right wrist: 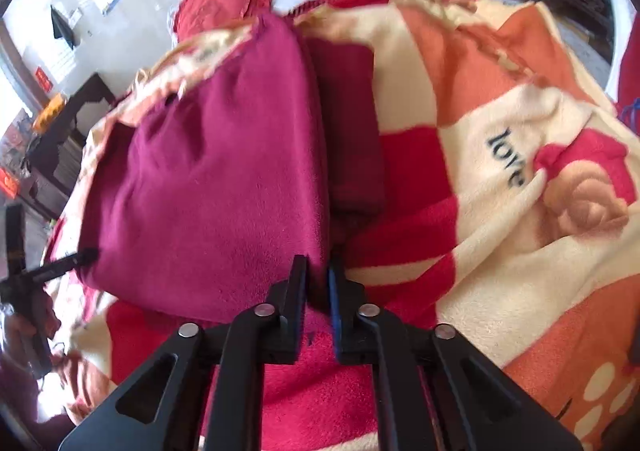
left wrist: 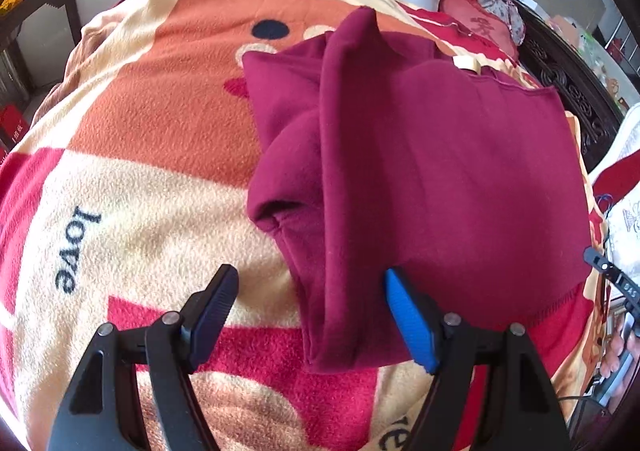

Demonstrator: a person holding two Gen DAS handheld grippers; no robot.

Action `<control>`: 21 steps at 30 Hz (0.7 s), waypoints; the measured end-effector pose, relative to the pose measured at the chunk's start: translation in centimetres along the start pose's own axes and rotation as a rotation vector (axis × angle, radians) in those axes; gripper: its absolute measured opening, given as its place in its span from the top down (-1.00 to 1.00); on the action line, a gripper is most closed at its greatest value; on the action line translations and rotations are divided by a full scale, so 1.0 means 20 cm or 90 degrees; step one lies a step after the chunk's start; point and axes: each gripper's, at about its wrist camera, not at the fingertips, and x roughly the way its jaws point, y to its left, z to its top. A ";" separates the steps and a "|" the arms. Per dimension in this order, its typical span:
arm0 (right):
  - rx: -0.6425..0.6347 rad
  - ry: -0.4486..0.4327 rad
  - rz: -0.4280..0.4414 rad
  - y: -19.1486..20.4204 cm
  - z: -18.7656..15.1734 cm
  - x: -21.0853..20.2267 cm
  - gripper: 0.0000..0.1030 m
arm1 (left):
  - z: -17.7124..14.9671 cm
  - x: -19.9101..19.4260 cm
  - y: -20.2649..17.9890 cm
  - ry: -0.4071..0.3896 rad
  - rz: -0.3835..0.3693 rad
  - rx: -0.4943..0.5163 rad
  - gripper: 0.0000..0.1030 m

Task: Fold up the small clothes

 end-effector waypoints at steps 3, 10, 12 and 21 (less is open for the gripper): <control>0.010 -0.040 -0.001 0.02 0.03 -0.10 0.88 | 0.00 -0.02 -0.03 -0.008 0.009 0.022 -0.53; -0.048 -0.045 0.010 0.20 0.12 -0.07 0.78 | 0.01 -0.06 -0.05 -0.029 0.015 0.036 -0.53; -0.058 -0.034 0.010 0.25 0.14 -0.01 0.78 | 0.02 -0.06 -0.06 -0.031 0.016 0.038 -0.53; -0.046 -0.008 -0.014 0.24 0.20 0.25 0.78 | 0.03 0.00 -0.08 -0.017 0.031 0.050 -0.54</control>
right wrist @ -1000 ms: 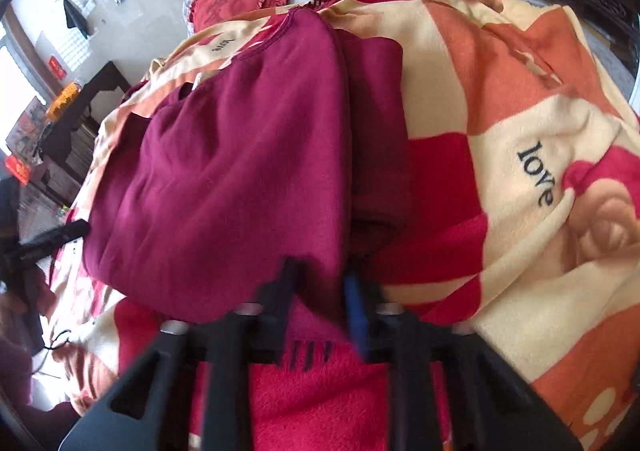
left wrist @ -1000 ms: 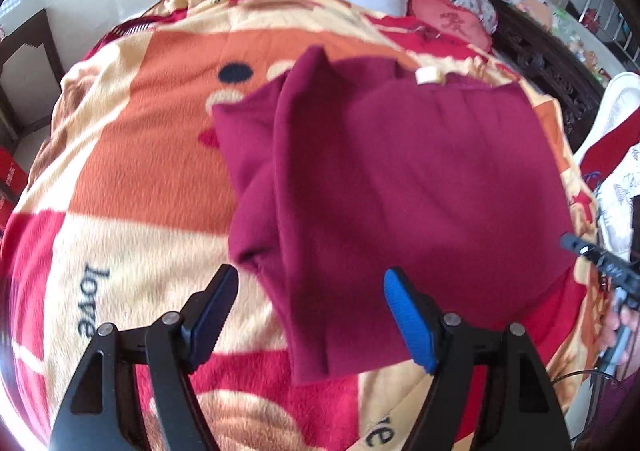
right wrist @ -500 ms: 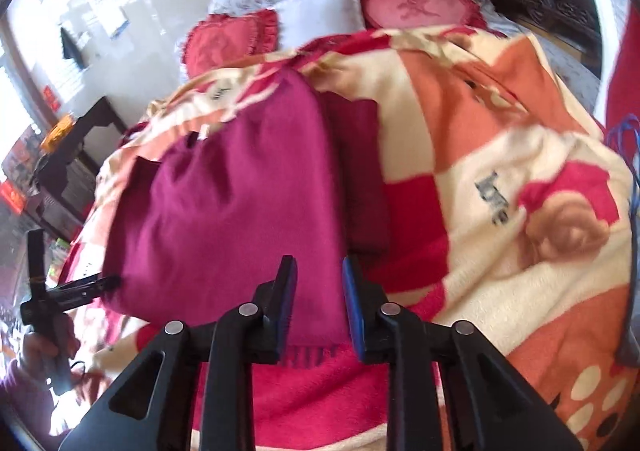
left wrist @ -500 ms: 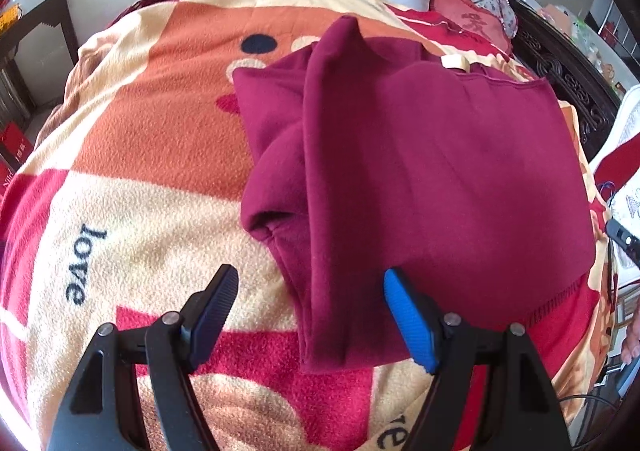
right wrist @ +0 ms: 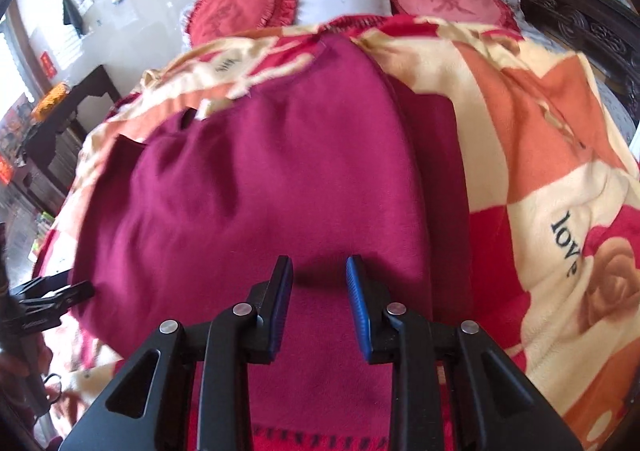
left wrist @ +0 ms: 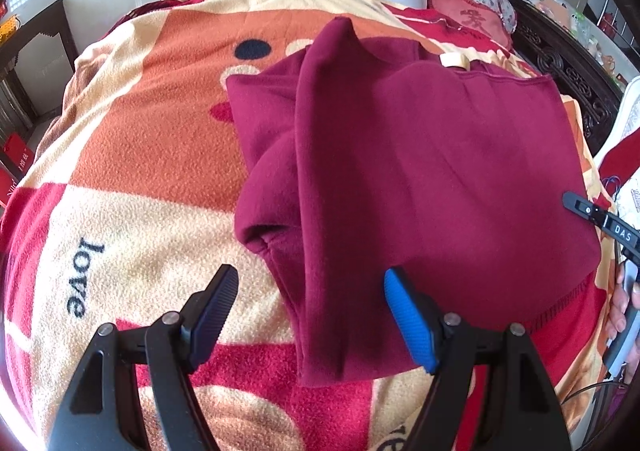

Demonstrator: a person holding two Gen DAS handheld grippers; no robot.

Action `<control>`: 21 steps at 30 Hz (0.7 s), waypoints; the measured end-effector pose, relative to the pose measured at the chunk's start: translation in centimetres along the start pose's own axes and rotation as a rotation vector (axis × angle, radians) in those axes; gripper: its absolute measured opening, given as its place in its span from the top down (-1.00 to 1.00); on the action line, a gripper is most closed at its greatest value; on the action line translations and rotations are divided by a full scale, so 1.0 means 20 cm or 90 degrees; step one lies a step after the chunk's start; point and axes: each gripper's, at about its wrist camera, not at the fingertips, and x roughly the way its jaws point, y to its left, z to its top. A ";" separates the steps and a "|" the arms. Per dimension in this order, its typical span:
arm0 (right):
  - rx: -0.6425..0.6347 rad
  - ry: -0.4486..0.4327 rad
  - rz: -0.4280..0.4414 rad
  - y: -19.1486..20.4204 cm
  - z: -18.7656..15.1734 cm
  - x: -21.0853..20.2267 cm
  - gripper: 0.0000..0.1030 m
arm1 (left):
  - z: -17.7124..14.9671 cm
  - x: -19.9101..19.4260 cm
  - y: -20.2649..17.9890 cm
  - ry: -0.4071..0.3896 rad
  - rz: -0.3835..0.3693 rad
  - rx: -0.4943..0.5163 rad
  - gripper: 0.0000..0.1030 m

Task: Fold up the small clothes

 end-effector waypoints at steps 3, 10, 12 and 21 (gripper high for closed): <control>0.019 -0.007 0.023 -0.05 -0.02 0.03 0.78 | 0.00 0.03 0.01 0.002 -0.004 -0.009 -0.54; 0.017 -0.004 0.020 -0.04 -0.02 0.02 0.78 | -0.01 0.04 0.00 0.005 -0.004 -0.013 -0.54; 0.004 -0.004 0.005 0.00 -0.01 -0.01 0.77 | -0.02 0.03 0.00 0.006 -0.006 -0.013 -0.54; -0.065 -0.003 0.060 0.32 0.15 0.01 0.77 | -0.04 0.03 0.07 0.015 -0.048 -0.062 -0.54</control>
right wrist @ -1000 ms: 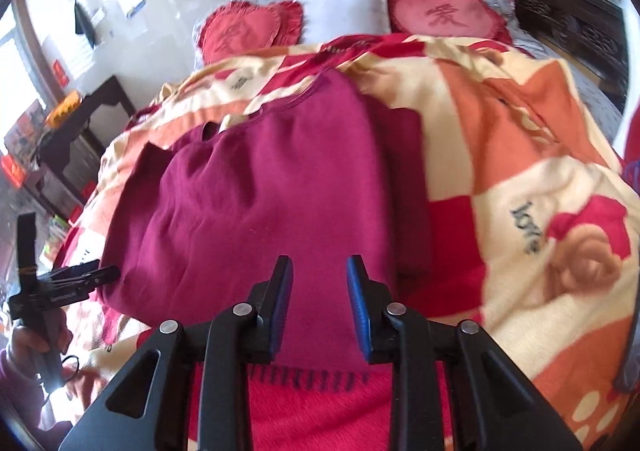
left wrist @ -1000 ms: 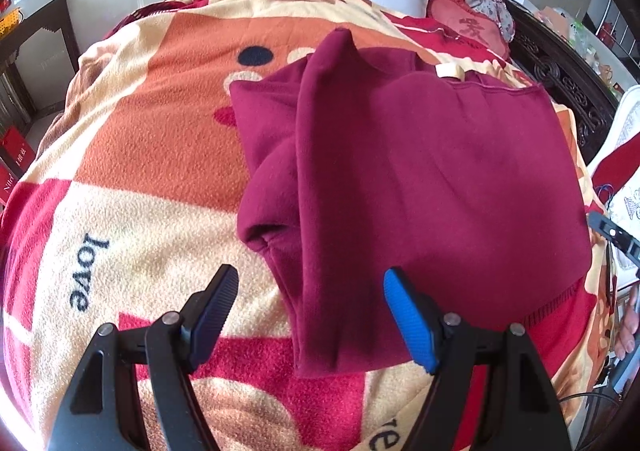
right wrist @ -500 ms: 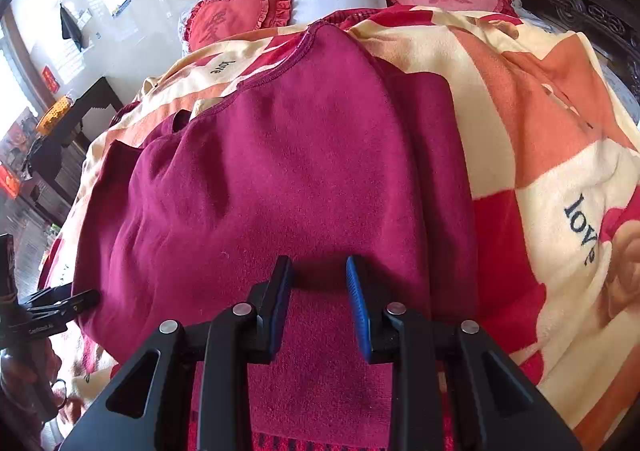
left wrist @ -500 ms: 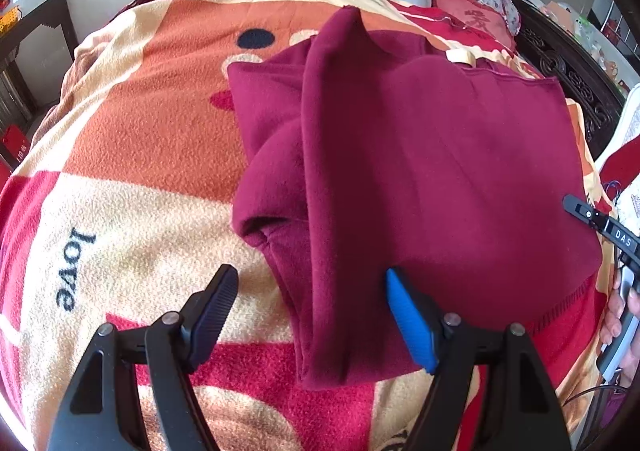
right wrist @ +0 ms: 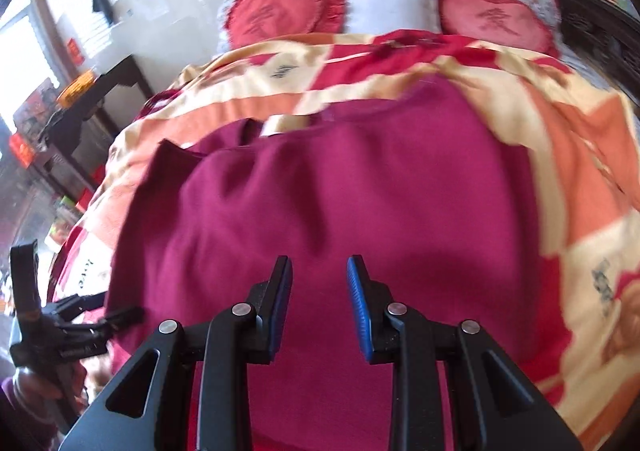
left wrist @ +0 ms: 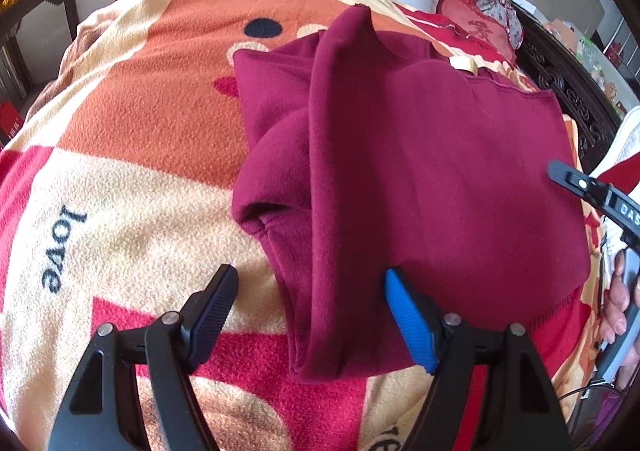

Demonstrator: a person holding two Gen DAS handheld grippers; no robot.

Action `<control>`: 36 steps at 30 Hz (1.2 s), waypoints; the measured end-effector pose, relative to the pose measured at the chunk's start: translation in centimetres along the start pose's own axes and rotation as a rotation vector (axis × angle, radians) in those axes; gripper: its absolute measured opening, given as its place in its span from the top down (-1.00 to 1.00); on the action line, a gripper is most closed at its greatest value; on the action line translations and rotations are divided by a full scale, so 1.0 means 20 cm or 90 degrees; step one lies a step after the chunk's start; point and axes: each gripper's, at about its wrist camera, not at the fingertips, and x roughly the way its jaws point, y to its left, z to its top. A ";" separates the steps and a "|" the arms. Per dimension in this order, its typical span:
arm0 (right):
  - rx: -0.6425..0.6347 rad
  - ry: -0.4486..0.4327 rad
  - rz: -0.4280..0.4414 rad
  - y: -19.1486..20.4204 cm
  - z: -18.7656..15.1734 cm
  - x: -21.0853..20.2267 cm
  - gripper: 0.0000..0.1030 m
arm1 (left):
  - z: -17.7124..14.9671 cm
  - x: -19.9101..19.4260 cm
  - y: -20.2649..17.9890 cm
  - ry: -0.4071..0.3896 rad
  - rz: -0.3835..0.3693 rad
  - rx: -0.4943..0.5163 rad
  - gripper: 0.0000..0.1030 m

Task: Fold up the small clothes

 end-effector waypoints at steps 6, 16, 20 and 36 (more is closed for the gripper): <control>-0.106 -0.002 0.015 0.31 0.16 0.20 0.77 | -0.02 -0.01 0.05 -0.003 -0.029 -0.027 -0.54; -0.156 0.110 0.054 0.68 0.35 0.60 0.77 | -0.05 -0.04 0.16 -0.012 -0.097 -0.068 -0.60; -0.129 0.068 0.128 0.77 0.41 0.49 0.62 | -0.06 -0.05 0.23 -0.016 -0.126 -0.095 -0.60; -0.178 0.148 0.091 0.97 0.36 0.78 0.98 | -0.12 -0.09 0.36 -0.029 -0.147 -0.132 -0.62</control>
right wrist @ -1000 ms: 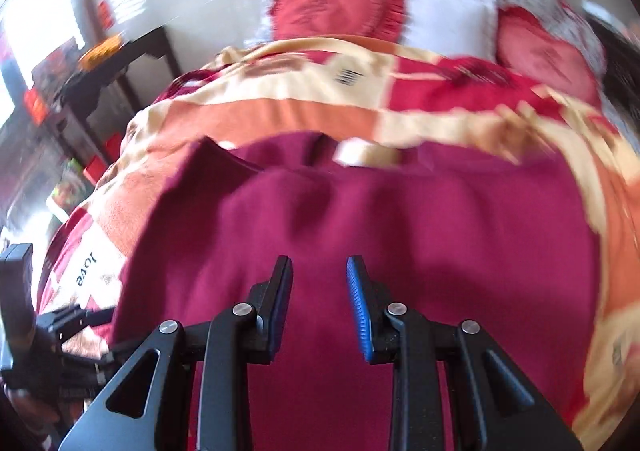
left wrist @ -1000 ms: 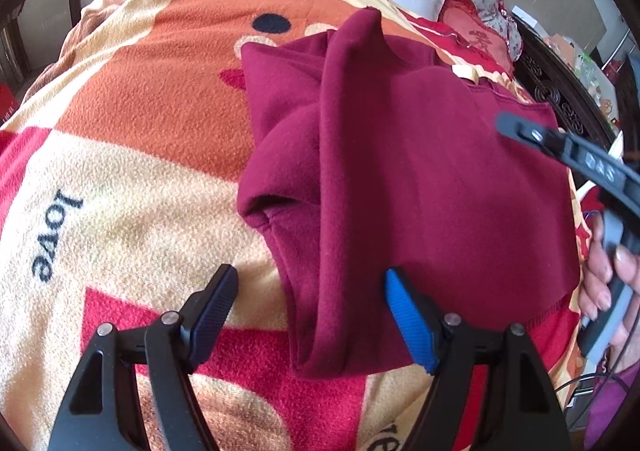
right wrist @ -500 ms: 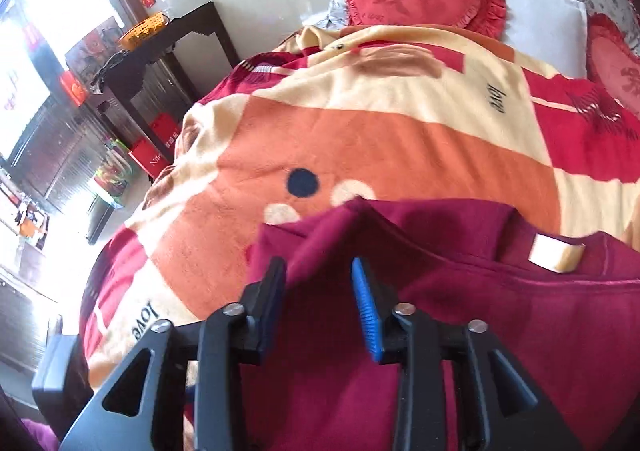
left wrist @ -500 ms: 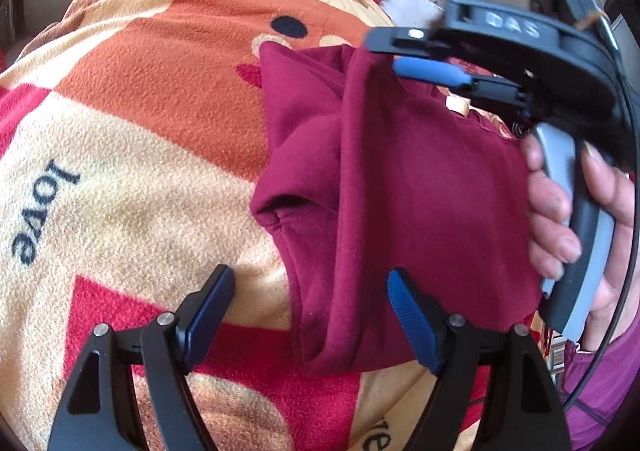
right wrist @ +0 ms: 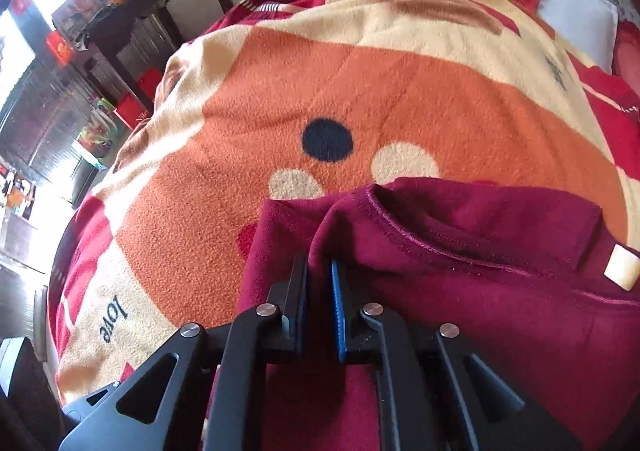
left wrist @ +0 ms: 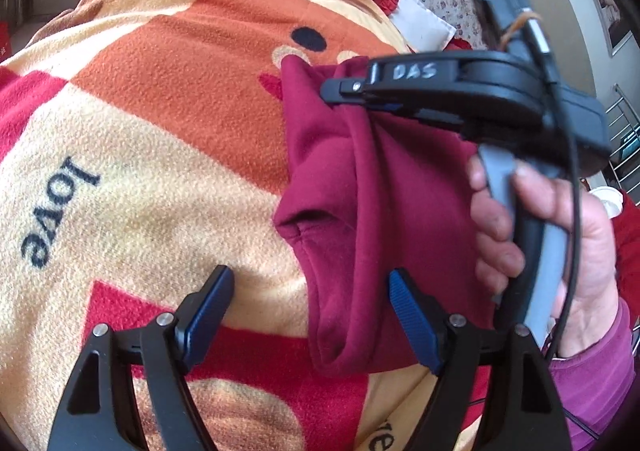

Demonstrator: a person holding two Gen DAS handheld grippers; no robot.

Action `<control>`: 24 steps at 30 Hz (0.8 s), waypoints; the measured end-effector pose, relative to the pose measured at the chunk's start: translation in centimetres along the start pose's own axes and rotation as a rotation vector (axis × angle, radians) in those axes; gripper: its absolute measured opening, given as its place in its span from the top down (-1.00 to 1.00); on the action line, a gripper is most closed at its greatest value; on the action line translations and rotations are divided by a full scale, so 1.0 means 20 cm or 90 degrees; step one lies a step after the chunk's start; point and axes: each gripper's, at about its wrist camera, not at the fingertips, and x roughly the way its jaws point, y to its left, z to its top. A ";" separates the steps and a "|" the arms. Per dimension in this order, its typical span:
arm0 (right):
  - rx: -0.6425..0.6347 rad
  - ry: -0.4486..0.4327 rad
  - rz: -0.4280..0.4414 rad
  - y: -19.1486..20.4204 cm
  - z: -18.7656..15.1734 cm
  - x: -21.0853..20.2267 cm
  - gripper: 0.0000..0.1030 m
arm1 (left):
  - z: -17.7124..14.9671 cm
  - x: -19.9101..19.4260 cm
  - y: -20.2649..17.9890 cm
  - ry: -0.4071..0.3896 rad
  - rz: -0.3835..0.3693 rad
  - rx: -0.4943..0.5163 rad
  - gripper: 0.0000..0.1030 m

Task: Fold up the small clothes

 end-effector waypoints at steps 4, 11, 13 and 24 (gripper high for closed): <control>-0.038 0.002 -0.028 0.08 0.02 -0.06 0.35 | -0.03 -0.01 0.01 -0.008 0.003 0.004 -0.65; -0.145 0.008 -0.126 0.23 -0.01 0.08 0.80 | -0.02 -0.01 -0.01 -0.007 0.020 0.005 -0.73; -0.090 -0.010 -0.069 0.13 -0.01 -0.01 1.00 | 0.01 -0.01 -0.02 -0.017 0.015 -0.006 -0.76; 0.053 -0.050 0.096 -0.17 -0.02 -0.31 0.66 | 0.07 0.03 -0.24 -0.037 -0.066 0.057 0.51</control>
